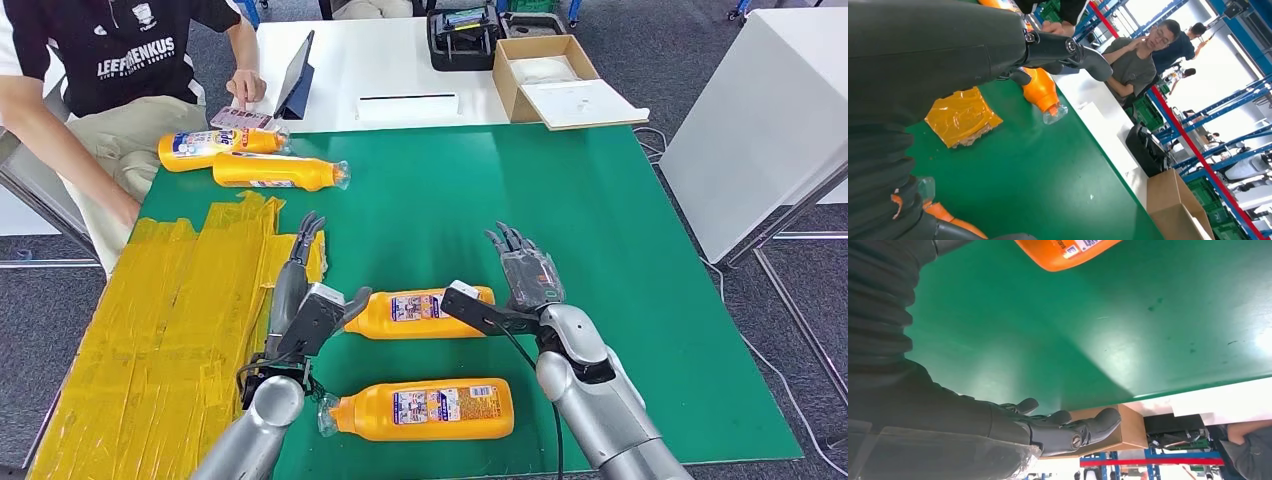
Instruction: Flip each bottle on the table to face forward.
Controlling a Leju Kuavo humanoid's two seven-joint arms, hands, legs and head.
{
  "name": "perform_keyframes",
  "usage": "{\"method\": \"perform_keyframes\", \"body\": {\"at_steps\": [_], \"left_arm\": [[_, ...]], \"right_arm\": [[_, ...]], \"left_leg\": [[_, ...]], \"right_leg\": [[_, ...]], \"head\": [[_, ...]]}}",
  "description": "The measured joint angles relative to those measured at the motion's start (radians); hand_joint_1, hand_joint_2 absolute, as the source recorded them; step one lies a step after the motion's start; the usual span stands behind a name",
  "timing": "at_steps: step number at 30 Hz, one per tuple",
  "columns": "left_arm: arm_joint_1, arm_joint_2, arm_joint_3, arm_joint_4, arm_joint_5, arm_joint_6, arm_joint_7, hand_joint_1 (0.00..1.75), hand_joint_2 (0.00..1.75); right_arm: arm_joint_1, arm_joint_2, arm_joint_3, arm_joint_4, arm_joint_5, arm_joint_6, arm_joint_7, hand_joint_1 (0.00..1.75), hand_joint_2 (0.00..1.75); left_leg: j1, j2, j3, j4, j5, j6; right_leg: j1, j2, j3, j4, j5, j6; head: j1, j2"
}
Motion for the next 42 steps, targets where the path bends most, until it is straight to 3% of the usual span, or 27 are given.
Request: {"method": "perform_keyframes", "body": {"at_steps": [16, 42], "left_arm": [[-0.005, 0.0, -0.013, 0.041, 0.008, 0.016, -0.004, 0.0, 1.75], [-0.047, 0.001, -0.03, 0.129, 0.078, 0.053, -0.04, 0.0, 1.75]], "right_arm": [[-0.038, 0.0, 0.086, 0.032, 0.019, 0.004, 0.015, 0.0, 1.75], [-0.165, 0.029, 0.122, 0.24, -0.137, 0.067, -0.051, 0.0, 1.75]], "left_leg": [[0.0, 0.0, 0.001, 0.0, 0.001, 0.0], [0.0, 0.001, 0.008, 0.0, 0.0, 0.0]], "right_leg": [[0.0, 0.0, 0.001, 0.0, 0.001, 0.001], [0.0, 0.0, 0.008, 0.0, 0.001, 0.001]], "head": [[0.0, 0.0], [0.0, 0.0]]}}
